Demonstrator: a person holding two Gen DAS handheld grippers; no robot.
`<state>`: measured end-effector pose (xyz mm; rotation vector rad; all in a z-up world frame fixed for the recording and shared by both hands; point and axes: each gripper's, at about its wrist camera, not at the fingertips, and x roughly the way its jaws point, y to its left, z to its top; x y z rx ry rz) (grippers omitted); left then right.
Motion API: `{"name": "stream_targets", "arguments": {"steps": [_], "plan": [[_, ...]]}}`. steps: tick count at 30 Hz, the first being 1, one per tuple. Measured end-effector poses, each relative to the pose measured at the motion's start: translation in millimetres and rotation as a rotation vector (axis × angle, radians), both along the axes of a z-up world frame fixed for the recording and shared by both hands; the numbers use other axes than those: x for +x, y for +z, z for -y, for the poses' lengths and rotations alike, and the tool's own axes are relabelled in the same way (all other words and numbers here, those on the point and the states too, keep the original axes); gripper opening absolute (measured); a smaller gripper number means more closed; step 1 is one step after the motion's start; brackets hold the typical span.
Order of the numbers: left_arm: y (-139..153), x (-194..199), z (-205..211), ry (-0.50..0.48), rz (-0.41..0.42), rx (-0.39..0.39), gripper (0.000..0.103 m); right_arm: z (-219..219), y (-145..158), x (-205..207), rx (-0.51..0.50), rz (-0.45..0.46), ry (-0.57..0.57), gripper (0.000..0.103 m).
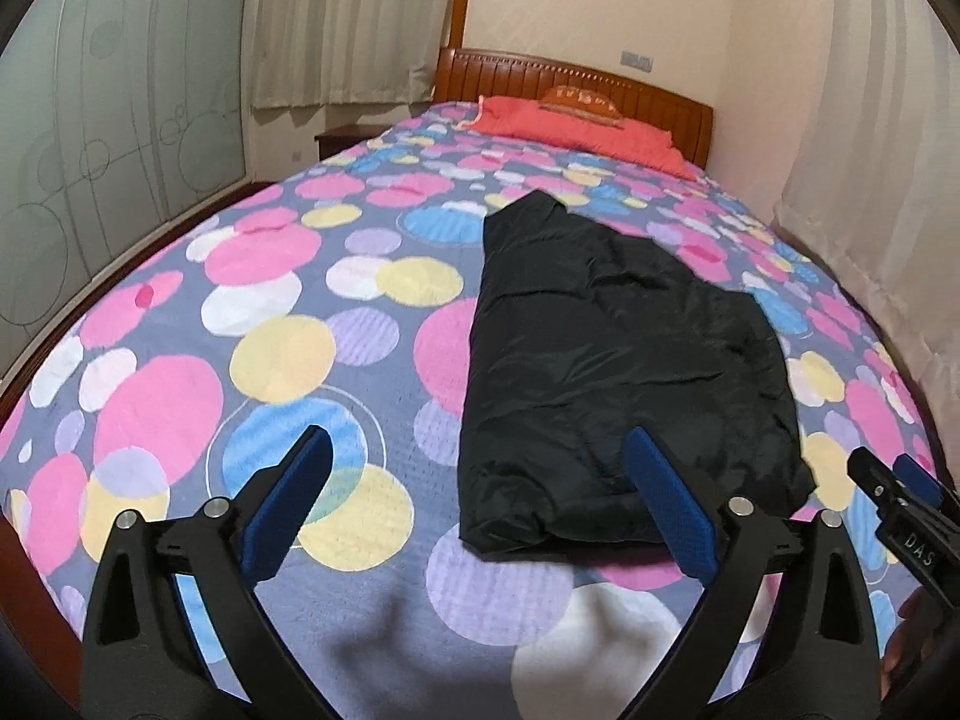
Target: Fold large clothes
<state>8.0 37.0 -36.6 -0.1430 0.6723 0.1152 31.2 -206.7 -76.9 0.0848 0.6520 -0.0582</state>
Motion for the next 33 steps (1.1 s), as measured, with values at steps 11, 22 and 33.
{"name": "stream_targets", "arguments": {"steps": [11, 22, 33], "plan": [[11, -11, 10, -0.006, 0.023, 0.006, 0.099, -10, 14, -12, -0.048, 0.053, 0.004, 0.082], [13, -16, 12, -0.008, 0.032, 0.013, 0.099, -12, 17, -15, -0.046, 0.059, 0.007, 0.082], [14, -18, 14, -0.010, 0.028, 0.014, 0.099, -16, 16, -16, -0.040, 0.056, 0.011, 0.082]]}}
